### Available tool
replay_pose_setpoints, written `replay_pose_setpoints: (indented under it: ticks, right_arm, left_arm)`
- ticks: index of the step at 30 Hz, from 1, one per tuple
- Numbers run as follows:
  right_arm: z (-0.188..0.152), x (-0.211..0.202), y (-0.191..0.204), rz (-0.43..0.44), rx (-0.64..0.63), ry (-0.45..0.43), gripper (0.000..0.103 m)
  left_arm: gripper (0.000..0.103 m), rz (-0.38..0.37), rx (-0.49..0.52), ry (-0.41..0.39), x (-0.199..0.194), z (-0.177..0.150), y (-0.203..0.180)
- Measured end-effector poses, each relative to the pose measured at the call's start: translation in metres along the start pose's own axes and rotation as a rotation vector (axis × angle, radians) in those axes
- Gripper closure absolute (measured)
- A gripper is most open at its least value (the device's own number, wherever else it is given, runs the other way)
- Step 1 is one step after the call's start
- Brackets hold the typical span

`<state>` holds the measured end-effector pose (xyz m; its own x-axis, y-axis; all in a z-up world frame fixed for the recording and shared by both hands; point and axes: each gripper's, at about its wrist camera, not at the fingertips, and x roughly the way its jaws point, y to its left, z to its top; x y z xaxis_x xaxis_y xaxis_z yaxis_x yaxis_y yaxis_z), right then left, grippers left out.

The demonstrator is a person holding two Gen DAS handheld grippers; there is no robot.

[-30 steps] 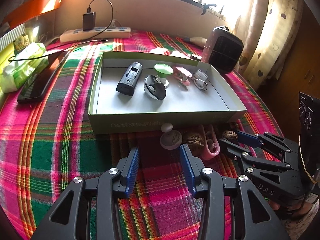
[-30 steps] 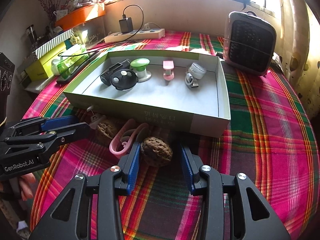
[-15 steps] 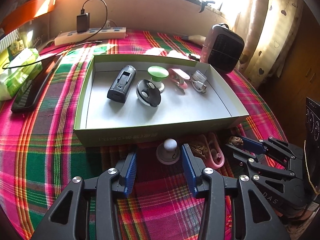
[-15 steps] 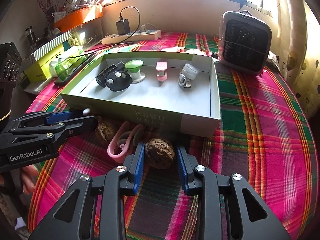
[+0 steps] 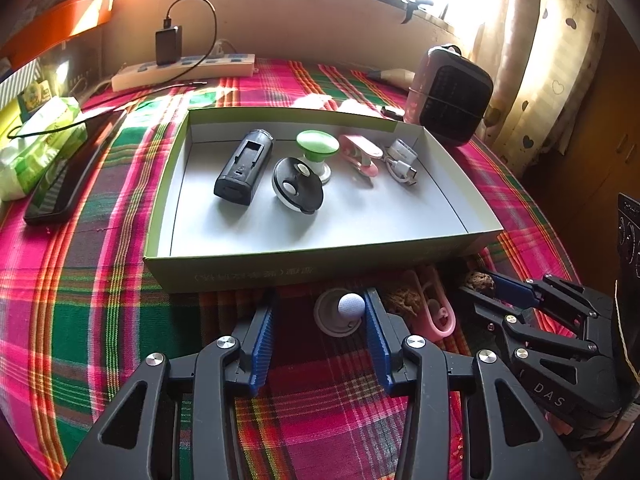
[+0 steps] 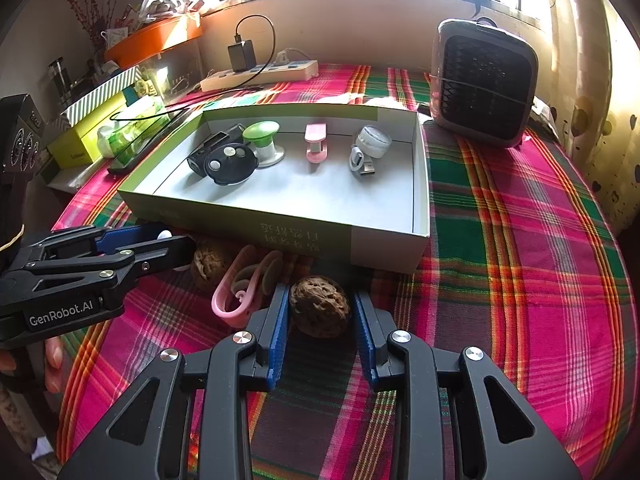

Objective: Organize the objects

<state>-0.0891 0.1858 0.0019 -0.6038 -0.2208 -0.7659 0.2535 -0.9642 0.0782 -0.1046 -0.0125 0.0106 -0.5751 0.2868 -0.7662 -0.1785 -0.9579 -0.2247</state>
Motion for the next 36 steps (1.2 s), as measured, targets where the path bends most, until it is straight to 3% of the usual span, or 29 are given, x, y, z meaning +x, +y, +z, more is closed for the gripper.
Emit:
replay_pose_setpoints:
  ticks: [8,23,27,36]
  right_arm:
    - [0.0,0.0,0.001,0.003,-0.005,-0.002,0.071]
    - [0.0,0.0,0.001,0.005,-0.001,0.0,0.071]
    - [0.0,0.0,0.001,0.007,-0.001,0.0,0.071]
    - [0.0,0.0,0.001,0.007,-0.001,0.001,0.071]
  left_arm:
    - [0.065,0.022,-0.02,-0.016,-0.006,-0.001,0.006]
    - [0.065,0.04,0.037,-0.001,0.001,-0.002,-0.008]
    - [0.077,0.042,0.038,0.003,0.002,-0.002,-0.009]
    - [0.08,0.047,0.046,-0.001,0.002,-0.003,-0.01]
